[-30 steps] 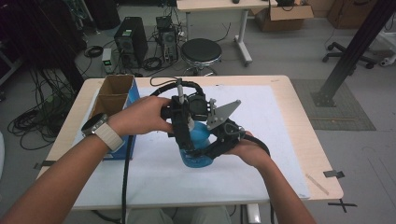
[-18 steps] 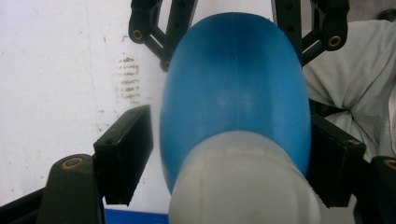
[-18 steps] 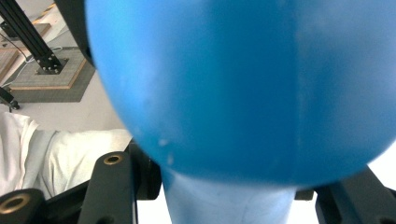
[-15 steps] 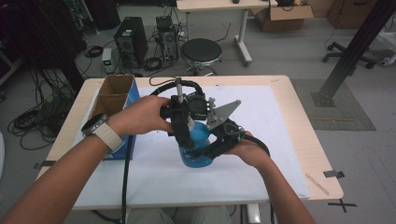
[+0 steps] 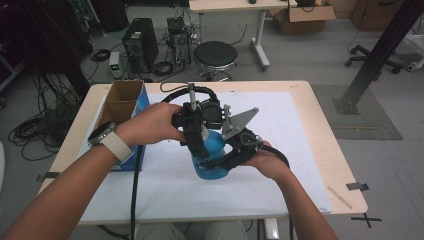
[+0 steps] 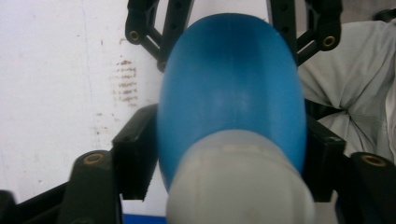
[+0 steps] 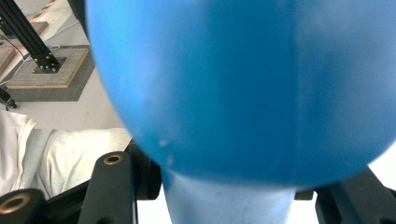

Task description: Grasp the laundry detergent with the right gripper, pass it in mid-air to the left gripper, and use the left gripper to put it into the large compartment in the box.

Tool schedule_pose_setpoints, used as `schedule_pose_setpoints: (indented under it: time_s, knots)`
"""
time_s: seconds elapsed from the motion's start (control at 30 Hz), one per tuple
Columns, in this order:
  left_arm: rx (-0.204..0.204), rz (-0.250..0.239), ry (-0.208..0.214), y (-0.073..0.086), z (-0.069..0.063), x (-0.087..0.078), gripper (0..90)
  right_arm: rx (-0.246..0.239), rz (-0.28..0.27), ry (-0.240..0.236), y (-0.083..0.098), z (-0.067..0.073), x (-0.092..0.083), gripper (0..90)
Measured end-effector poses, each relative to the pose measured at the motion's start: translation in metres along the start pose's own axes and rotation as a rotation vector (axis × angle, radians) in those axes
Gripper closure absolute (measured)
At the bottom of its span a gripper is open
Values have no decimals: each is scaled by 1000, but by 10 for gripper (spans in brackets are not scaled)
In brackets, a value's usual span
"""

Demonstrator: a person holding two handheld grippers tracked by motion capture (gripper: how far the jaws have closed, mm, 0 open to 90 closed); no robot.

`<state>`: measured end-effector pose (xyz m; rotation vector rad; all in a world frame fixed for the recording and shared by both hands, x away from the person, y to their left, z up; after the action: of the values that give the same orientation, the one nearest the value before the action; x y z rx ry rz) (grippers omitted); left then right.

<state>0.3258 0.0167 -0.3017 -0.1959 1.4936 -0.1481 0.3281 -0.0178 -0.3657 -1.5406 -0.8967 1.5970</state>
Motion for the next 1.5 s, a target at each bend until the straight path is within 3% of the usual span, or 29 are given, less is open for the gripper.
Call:
schedule_pose_setpoints:
  time_s: [0.3,0.87,1.0,1.03,1.17,1.33,1.4,1.47,1.5]
  knots:
    - [16,-13,-9,-2,-2,-1,378,-2,-4,-5,0,1,-1,439]
    - [9,-14,-12,-1,-4,-2,382,-6,-4,-12,-1,3,-1,437]
    - [0,-14,-7,-3,-5,-3,382,7,-4,-23,-1,4,0,421]
    - [-1,-9,-10,-2,-5,-3,382,11,-2,-24,-1,4,-1,382]
    - [-19,-8,-19,0,-3,-3,382,47,-16,-16,1,3,-9,226]
    - [-46,4,-26,5,-1,-5,382,92,14,19,15,0,-24,160]
    - [-81,11,-35,9,1,-7,381,160,50,65,28,-6,-36,99]
    - [-90,13,-40,9,2,-7,381,180,62,76,32,-8,-41,95]
    - [-115,18,-51,12,4,-9,381,199,84,107,38,-10,-51,83]
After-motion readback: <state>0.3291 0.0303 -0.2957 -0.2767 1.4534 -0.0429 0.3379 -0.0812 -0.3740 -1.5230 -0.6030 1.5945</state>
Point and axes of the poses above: each handheld gripper's, and its own axes: x roughly forward along the jaws, y roughly out of its underside, z roughly to its left, the point moved 10 cm from there along x, roughly forward along the jaws, and after that the axes turned 4 degrees about -z, right-handed, at the moved point
